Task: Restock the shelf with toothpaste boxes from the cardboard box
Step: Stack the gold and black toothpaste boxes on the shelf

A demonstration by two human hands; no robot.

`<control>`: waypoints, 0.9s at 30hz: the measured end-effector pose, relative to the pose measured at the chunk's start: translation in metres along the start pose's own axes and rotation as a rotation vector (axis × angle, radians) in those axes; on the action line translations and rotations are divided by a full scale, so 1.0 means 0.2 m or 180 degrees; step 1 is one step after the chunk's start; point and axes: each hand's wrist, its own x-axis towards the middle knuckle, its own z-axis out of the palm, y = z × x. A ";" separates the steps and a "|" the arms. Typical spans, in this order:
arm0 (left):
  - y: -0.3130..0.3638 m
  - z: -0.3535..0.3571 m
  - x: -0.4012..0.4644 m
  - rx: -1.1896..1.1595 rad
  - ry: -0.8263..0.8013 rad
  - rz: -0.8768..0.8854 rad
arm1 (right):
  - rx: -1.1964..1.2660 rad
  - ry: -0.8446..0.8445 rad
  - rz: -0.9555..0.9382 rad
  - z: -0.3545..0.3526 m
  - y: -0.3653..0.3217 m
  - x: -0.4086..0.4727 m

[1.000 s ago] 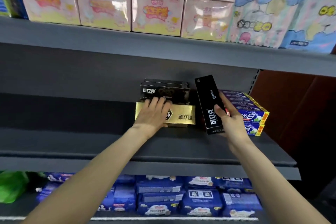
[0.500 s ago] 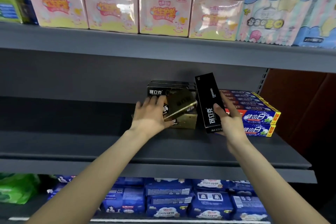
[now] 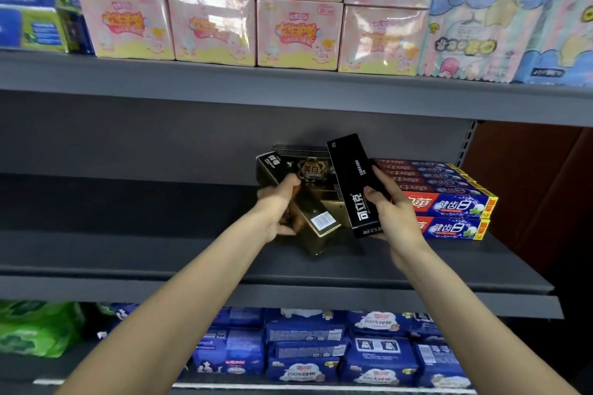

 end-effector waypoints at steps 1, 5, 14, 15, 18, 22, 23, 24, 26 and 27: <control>0.00 -0.01 -0.01 -0.0256 0.0014 -0.0040 | 0.0010 -0.0007 0.0007 0.00 0.00 0.00; 0.02 -0.03 -0.03 -0.1233 0.0033 -0.0372 | 0.0013 -0.0001 -0.0003 0.00 -0.01 -0.02; -0.01 -0.01 -0.03 -0.1010 0.0465 -0.0661 | -0.0129 -0.0141 -0.0185 0.01 -0.02 -0.02; -0.02 -0.01 -0.03 -0.1157 0.0464 -0.0714 | -0.0132 -0.0153 -0.0181 0.01 -0.02 -0.02; -0.02 -0.01 -0.02 -0.1583 0.0349 -0.0903 | -0.0121 -0.0183 -0.0179 0.01 -0.01 -0.02; -0.05 -0.03 0.00 -0.1515 -0.0049 -0.0995 | -0.0182 -0.0164 -0.0203 0.00 0.01 -0.01; -0.06 -0.04 0.01 -0.1471 -0.0131 -0.1001 | -0.0197 -0.0165 -0.0226 0.00 0.01 0.00; -0.07 -0.06 0.01 -0.1423 -0.0211 -0.1015 | -0.0216 -0.0166 -0.0244 0.00 0.02 0.00; -0.07 -0.08 -0.01 -0.1142 -0.0407 -0.0975 | -0.0255 -0.0181 -0.0260 0.00 0.03 0.00; -0.07 -0.09 -0.03 -0.0880 -0.0451 -0.0899 | -0.0265 -0.0193 -0.0259 0.00 0.03 0.00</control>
